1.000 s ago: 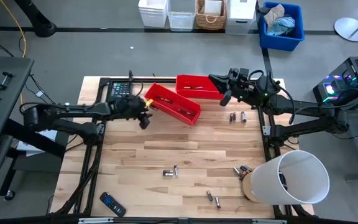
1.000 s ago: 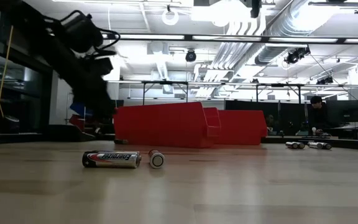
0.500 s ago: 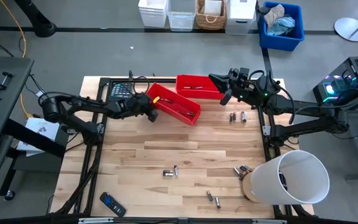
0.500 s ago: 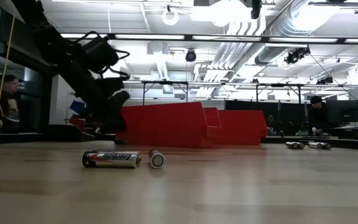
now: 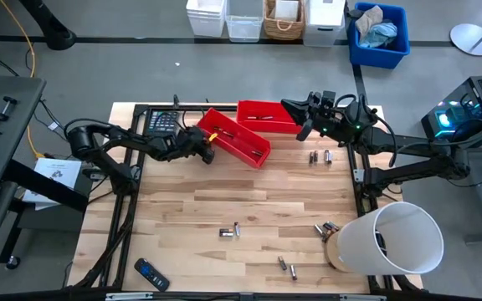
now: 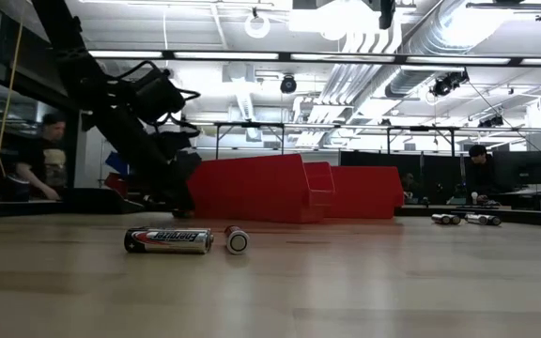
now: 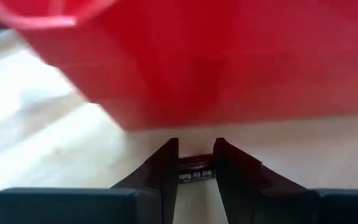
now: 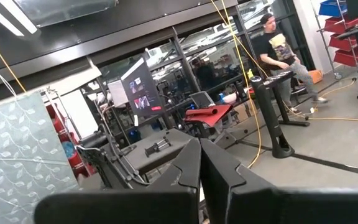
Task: Sort batteries
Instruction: Put the black battery into the bottom red bin
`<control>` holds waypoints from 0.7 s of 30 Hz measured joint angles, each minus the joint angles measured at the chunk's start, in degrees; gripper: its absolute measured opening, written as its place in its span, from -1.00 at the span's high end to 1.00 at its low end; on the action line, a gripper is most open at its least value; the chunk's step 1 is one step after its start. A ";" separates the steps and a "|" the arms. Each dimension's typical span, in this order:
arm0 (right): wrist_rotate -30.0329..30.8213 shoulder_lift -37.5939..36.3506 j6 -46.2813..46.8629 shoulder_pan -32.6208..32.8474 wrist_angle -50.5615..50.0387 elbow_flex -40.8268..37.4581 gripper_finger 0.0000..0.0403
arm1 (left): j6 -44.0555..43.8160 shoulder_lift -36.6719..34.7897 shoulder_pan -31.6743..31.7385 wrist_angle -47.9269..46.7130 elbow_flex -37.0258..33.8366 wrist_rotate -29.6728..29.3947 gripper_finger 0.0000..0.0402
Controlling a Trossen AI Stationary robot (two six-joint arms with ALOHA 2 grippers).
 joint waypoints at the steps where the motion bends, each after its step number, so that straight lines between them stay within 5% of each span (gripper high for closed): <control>1: 0.00 0.00 -0.02 0.00 -0.04 0.00 1.00 | -0.15 -0.13 -0.02 -0.55 0.03 1.73 0.56; 7: -0.02 0.00 -0.26 0.00 -0.23 0.00 1.00 | -7.63 -4.19 -1.52 -10.21 0.01 11.89 0.56; 14: -0.02 0.00 -0.42 -0.03 -0.33 0.00 1.00 | -10.43 -17.13 -4.89 -16.79 -0.03 16.40 0.56; 18: -0.02 0.02 -0.46 -0.07 -0.35 0.00 1.00 | -3.76 -26.32 -10.46 -33.19 0.06 27.59 0.56; 21: -0.01 0.01 -0.47 -0.07 -0.72 0.00 1.00 | -2.09 -31.99 -17.92 -46.48 -0.09 28.74 0.56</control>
